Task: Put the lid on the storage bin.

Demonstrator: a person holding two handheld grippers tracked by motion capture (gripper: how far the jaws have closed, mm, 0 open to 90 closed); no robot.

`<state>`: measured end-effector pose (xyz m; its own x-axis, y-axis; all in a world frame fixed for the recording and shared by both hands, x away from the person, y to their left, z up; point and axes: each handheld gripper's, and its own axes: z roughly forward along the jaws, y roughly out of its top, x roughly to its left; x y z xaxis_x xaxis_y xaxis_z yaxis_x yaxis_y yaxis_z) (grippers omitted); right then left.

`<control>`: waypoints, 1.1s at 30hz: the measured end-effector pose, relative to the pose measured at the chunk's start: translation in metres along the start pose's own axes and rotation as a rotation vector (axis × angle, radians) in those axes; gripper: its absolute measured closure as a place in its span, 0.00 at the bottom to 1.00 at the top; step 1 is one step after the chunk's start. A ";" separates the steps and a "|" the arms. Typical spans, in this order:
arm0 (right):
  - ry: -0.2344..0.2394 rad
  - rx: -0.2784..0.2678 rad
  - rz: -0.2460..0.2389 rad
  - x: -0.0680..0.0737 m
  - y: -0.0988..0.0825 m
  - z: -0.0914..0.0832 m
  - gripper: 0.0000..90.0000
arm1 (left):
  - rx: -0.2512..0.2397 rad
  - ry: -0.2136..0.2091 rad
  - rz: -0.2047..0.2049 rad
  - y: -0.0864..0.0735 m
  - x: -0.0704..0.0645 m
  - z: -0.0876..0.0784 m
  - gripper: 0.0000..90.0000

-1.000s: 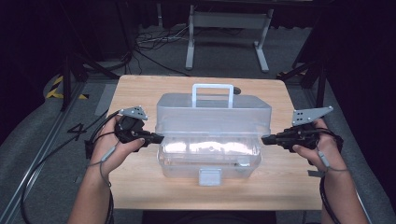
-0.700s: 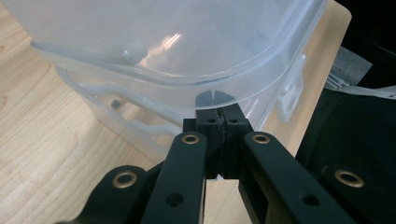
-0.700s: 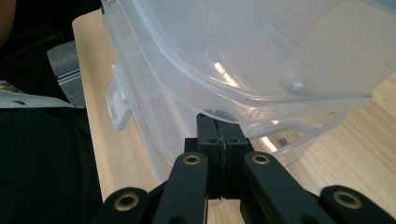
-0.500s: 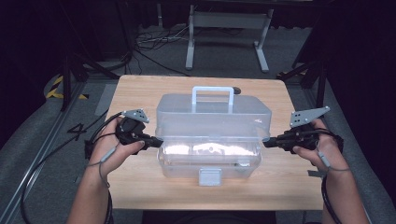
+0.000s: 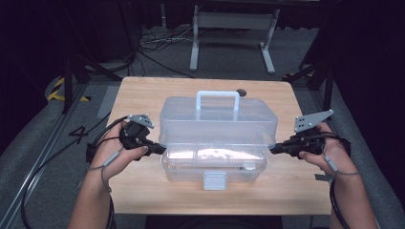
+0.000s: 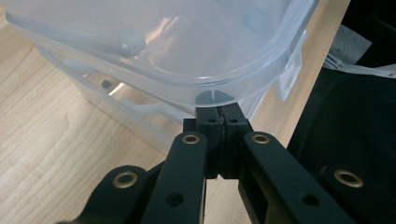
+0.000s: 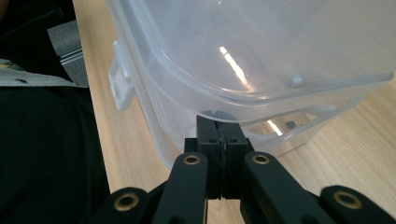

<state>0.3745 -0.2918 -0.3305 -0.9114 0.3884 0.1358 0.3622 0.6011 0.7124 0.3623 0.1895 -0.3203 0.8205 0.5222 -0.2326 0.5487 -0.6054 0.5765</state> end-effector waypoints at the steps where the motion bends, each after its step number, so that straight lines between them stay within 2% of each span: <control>1: 0.000 0.007 0.000 0.000 0.000 0.000 1.00 | 0.003 -0.002 -0.004 0.000 0.000 0.001 1.00; 13: 0.002 0.043 0.003 -0.001 -0.002 0.003 1.00 | 0.051 -0.012 -0.003 -0.001 0.001 0.005 1.00; 20: 0.013 0.067 0.008 -0.002 -0.004 0.005 1.00 | 0.084 -0.008 0.022 -0.001 0.000 0.007 1.00; 33: 0.026 0.108 0.008 -0.002 -0.005 0.009 1.00 | 0.126 -0.036 0.050 -0.003 0.000 0.011 0.99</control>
<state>0.3762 -0.2894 -0.3406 -0.9125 0.3763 0.1603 0.3876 0.6705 0.6326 0.3627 0.1848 -0.3311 0.8516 0.4685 -0.2354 0.5206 -0.7023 0.4856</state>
